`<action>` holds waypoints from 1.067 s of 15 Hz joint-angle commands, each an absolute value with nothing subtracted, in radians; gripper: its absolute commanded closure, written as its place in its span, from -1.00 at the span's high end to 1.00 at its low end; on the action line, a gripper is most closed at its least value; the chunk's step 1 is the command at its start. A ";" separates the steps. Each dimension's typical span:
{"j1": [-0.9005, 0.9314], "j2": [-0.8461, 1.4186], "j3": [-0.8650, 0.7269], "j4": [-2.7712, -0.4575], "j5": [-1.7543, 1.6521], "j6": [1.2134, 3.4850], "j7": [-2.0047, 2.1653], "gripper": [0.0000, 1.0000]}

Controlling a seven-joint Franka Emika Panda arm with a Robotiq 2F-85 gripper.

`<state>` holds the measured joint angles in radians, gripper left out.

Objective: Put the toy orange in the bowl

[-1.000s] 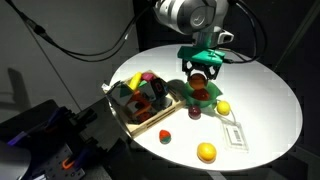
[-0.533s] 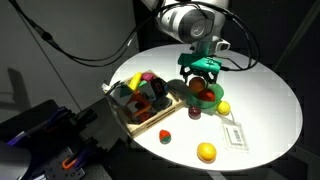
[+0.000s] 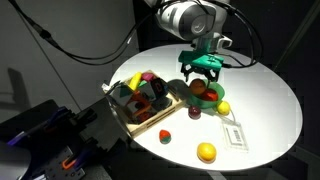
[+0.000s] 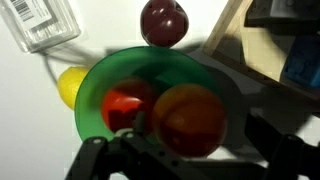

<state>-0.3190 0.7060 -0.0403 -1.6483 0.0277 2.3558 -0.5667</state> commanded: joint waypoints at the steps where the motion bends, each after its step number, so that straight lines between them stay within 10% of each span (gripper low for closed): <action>1: -0.337 0.631 -0.026 -1.720 0.033 2.375 -0.563 1.00; 16: -0.308 0.403 -0.077 -1.992 0.033 2.339 -0.365 1.00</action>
<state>-0.3242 0.4941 -0.0635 -1.8973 0.0305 2.3547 -0.3900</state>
